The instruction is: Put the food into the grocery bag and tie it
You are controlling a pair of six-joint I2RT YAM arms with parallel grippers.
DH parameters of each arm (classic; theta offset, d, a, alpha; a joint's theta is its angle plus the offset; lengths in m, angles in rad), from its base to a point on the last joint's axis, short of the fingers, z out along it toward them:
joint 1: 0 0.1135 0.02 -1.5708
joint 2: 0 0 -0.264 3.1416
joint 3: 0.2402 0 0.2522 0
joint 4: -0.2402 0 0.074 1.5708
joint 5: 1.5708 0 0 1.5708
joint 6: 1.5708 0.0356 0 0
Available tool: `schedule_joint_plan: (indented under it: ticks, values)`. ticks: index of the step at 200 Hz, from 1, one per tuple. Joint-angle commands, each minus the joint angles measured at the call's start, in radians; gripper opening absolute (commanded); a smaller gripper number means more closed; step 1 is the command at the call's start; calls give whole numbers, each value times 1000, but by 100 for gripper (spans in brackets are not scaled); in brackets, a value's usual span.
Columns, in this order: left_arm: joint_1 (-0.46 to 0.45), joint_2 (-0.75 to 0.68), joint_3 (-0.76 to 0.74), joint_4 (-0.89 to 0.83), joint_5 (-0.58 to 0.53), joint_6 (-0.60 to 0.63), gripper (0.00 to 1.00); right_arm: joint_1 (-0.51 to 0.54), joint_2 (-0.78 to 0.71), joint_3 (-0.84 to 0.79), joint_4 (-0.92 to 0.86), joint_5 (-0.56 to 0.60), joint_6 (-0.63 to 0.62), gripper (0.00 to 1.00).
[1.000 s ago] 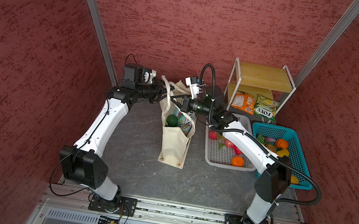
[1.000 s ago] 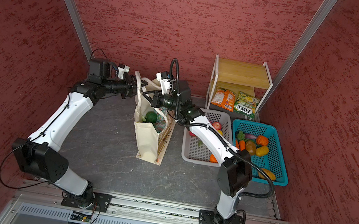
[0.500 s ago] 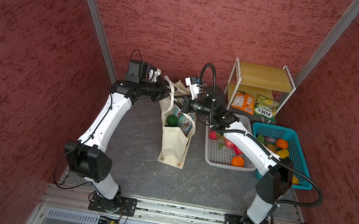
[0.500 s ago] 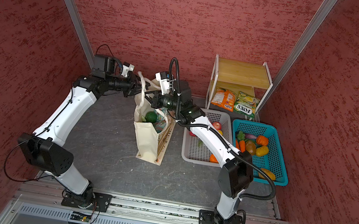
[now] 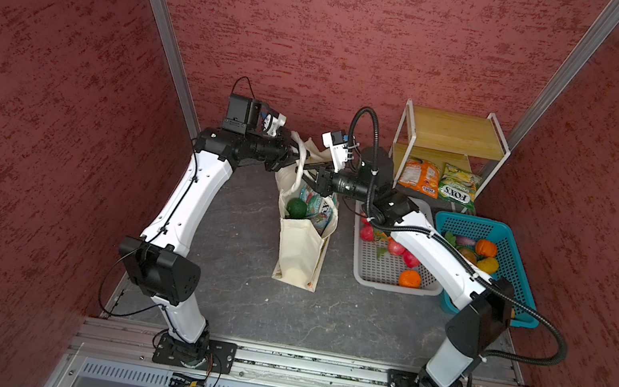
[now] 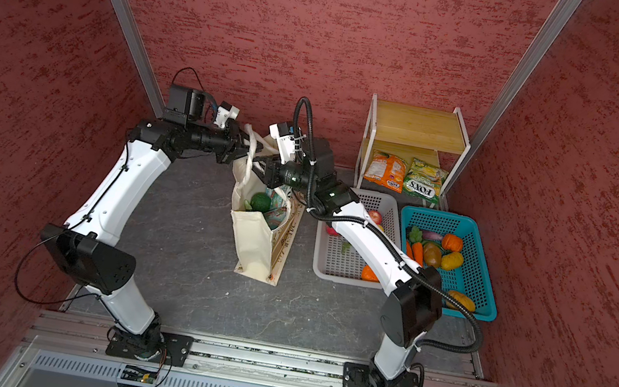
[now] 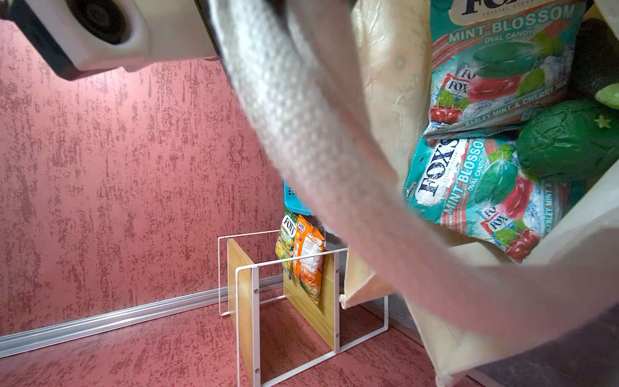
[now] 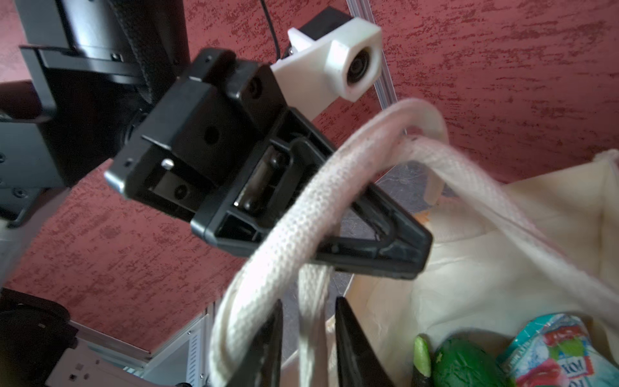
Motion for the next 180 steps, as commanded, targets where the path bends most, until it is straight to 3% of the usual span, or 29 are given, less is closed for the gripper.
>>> schedule_joint_plan:
  ticks: [1, 34, 66, 90, 116, 180]
  values:
    - [2, 16, 38, 1, 29, 21, 0, -28, -92, -14, -50, 49, -64, 47]
    - [5, 30, 52, 43, 63, -12, 0, -121, -155, -46, -95, 38, -78, 50]
    - [4, 42, 43, 115, 114, -57, 0, -192, -143, -77, -80, -21, -85, 34]
    - [4, 48, 36, 185, 157, -103, 0, -193, -96, -84, -51, -85, -115, 21]
    - [3, 59, 29, 269, 199, -169, 0, -185, -68, -143, 41, -130, -129, 16]
    - [2, 62, -11, 354, 228, -223, 0, -125, 7, -165, 182, -268, -152, 16]
